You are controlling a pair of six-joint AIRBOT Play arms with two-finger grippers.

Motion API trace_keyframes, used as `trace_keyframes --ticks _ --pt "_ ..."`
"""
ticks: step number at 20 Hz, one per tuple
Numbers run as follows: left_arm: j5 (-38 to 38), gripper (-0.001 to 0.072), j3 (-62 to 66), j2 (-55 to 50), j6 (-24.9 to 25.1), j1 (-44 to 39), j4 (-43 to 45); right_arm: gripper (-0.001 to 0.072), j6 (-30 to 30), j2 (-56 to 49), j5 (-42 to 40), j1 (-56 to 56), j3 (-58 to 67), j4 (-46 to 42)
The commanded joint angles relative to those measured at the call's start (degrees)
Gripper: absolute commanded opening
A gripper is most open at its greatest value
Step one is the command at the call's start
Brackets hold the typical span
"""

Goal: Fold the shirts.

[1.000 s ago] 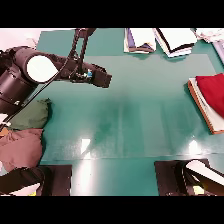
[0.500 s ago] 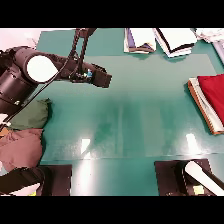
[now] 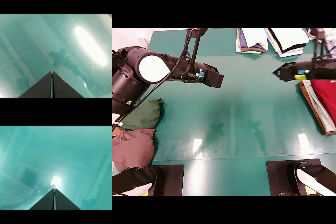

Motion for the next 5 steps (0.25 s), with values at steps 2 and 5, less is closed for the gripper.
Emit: trace_keyframes --ticks 2,5 --pt "0.0 0.0028 0.0 0.0 0.0 0.0 0.0 0.0015 0.0 0.0 -0.7 7.5 0.0 -0.6" --pt "0.0 0.0028 0.0 0.0 0.0 0.0 0.0 0.0016 0.0 0.0 -0.6 7.7 0.0 -0.6"
